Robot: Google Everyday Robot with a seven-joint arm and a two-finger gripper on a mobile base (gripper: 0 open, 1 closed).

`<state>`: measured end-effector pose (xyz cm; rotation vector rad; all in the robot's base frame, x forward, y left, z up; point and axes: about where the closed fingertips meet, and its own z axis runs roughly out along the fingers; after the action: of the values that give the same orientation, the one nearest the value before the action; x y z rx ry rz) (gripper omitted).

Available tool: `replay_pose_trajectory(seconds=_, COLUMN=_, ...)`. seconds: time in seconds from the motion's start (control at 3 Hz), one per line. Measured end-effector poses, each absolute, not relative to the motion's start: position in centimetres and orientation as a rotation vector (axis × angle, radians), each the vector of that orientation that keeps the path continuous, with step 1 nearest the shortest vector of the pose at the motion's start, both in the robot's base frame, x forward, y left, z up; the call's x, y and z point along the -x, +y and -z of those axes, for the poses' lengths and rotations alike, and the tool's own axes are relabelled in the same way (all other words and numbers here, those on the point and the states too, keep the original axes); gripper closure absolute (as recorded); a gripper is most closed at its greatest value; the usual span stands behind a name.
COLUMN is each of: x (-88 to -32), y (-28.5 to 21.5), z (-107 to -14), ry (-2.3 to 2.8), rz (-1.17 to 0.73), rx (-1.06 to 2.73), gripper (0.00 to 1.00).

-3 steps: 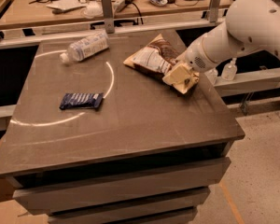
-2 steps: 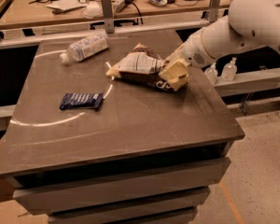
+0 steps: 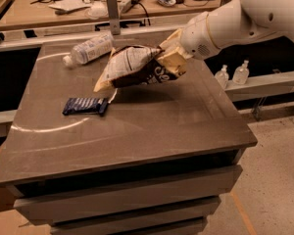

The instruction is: Move brown chip bag near rxbar blueberry

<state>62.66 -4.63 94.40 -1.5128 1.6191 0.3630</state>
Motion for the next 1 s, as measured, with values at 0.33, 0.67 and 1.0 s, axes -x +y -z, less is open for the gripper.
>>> replay_pose_trajectory(seconds=0.33, x=-62.1, y=-2.7, z=-95.8, ry=1.561, rz=-0.406, rx=1.527, gripper=1.00)
replay_pose_trajectory(seconds=0.67, x=-62.3, y=-1.1, z=-96.9, ry=1.551, rz=-0.437, rx=1.516, gripper=1.00)
replay_pose_trajectory(seconds=1.0, x=-62.5, y=0.6, z=-97.2, ry=1.563, rz=-0.457, rx=1.520, gripper=1.00)
